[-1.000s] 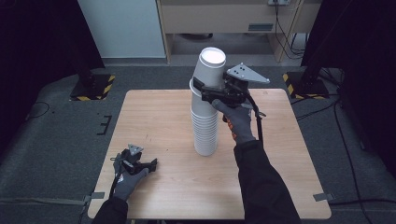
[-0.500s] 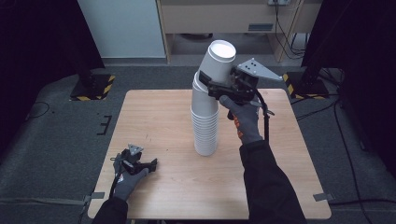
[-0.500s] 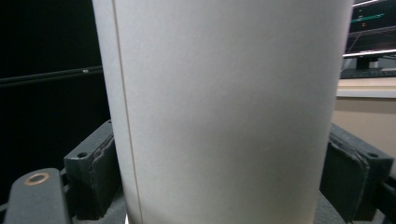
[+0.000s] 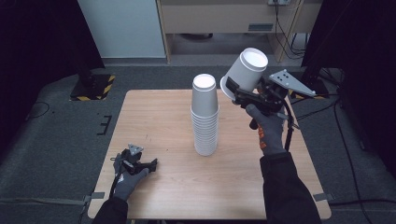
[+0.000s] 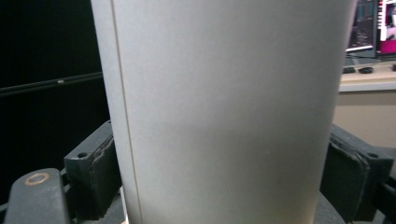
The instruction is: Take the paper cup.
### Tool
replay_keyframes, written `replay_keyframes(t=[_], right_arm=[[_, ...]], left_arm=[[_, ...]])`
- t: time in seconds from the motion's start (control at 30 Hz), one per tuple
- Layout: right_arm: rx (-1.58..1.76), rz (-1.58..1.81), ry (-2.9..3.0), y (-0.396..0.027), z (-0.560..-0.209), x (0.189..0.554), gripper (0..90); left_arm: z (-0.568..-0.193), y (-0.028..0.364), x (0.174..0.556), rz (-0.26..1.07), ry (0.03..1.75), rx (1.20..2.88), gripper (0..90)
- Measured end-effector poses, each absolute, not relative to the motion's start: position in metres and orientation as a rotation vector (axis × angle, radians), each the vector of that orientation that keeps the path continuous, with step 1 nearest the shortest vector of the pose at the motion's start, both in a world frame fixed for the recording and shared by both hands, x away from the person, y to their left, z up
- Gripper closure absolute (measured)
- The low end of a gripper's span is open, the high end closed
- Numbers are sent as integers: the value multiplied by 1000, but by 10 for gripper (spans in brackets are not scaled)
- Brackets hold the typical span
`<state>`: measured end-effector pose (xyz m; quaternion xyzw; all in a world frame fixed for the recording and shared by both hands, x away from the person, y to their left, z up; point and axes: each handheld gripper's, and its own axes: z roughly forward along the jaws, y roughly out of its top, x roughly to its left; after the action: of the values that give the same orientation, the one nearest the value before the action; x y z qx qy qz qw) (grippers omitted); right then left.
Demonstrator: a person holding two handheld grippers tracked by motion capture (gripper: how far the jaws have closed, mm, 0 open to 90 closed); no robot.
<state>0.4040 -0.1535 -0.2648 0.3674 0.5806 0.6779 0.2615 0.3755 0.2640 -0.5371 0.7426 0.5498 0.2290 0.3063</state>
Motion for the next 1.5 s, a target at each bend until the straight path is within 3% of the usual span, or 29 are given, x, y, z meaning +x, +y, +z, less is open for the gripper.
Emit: replay_keyframes(t=[1.03, 1.5], right_arm=[[1197, 1798, 1511, -202, -340, 357, 130], [1348, 1820, 1462, -215, -384, 347, 130]], left_arm=[[-537, 263, 375, 607, 1460, 1977, 5], [-537, 261, 372, 621, 1467, 1955, 49]])
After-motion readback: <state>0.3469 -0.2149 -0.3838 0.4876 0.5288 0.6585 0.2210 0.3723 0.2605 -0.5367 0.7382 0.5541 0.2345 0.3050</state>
